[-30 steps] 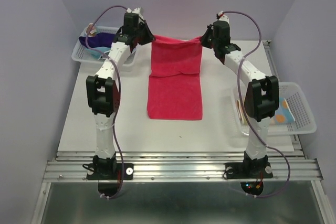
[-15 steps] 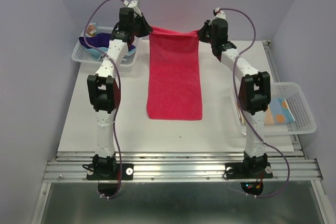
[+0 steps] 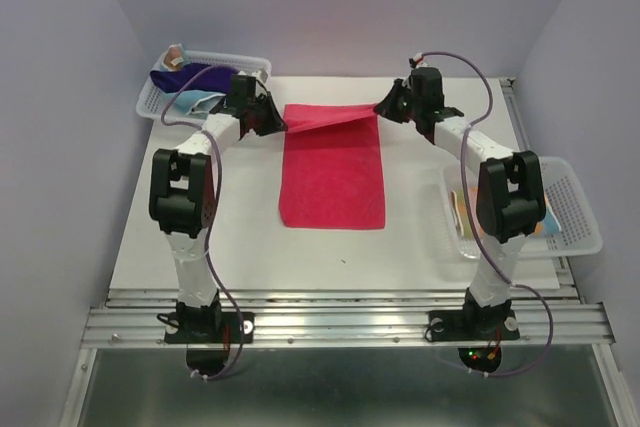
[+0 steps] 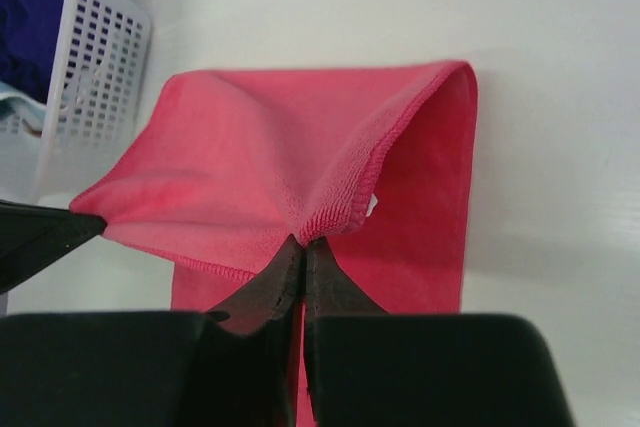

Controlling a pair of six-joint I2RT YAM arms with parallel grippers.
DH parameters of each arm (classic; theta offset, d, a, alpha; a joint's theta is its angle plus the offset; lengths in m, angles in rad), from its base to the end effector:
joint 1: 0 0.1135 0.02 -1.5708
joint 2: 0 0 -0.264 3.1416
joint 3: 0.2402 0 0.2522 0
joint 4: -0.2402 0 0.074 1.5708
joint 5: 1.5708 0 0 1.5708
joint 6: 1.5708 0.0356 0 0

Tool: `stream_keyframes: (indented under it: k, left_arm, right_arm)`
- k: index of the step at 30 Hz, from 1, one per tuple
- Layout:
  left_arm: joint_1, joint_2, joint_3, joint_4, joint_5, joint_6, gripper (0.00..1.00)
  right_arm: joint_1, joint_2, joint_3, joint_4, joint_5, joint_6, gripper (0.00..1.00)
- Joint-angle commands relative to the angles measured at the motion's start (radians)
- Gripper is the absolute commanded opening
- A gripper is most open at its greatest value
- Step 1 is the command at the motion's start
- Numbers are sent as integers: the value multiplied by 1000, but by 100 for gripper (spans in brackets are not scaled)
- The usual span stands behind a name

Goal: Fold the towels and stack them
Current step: Fold the towel

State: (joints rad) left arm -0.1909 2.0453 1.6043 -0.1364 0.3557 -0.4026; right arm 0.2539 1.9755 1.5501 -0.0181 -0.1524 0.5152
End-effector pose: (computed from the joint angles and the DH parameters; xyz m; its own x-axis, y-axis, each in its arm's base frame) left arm 0.4667 -0.1028 0.2394 -0.6750 -0.2436 -0.6964 0.2173 0.8364 -0.5032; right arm 0.4540 0.1234 0.2629 -0.5491 0.3606 -0.7539 -0.1269 0.8557 0.5017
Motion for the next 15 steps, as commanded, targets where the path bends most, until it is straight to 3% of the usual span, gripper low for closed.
stream_keyframes:
  k: [1, 9, 15]
  left_arm:
    - [-19, -255, -195, 130, -56, -50, 0]
    - [-65, -431, -509, 175, -121, -130, 0]
    - [-123, -576, -702, 201, -188, -183, 0]
  right_arm:
    - [4, -144, -178, -9, -50, 48, 1]
    - [53, -357, -487, 9, -49, 108, 1]
    - [85, -504, -616, -6, -9, 123, 1]
